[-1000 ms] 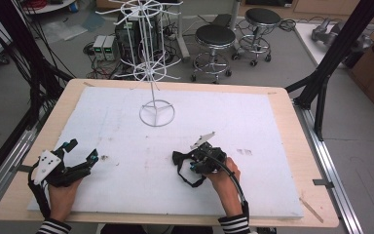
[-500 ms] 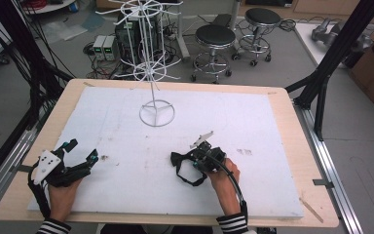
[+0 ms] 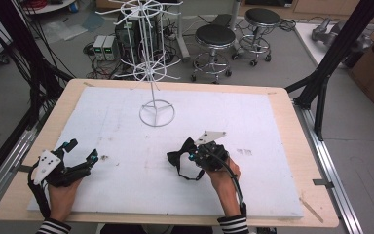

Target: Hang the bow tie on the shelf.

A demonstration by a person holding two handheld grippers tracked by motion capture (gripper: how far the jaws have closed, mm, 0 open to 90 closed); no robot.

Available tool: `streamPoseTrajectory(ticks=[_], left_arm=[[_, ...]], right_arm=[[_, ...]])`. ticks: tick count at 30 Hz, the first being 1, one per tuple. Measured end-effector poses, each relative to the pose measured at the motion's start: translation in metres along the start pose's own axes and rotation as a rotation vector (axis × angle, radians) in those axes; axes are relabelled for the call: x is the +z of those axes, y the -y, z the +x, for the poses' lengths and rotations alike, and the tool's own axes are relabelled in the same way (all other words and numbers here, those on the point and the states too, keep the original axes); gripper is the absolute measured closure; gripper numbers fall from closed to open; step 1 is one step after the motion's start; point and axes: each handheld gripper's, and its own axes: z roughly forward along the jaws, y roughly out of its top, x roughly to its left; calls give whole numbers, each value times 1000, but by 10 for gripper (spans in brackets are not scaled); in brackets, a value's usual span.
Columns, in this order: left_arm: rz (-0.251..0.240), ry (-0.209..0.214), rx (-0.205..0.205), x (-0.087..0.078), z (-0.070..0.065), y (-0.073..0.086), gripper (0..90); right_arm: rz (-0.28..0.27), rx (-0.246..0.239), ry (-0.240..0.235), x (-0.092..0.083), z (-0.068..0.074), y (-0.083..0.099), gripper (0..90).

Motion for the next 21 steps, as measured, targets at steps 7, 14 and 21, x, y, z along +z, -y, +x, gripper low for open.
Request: streamPoseTrajectory(ticks=[7,14,21], left_arm=[[-1,-1,1,0,0,0,167],[0,-1,1,0,0,0,167],[2,-1,3,0,0,0,167]], right_arm=[[-168,27,-21,-11,-1,-2,851],[-279,57,-52,-18,-6,-4,852],[-353,74,-60,-24,-9,-16,851]])
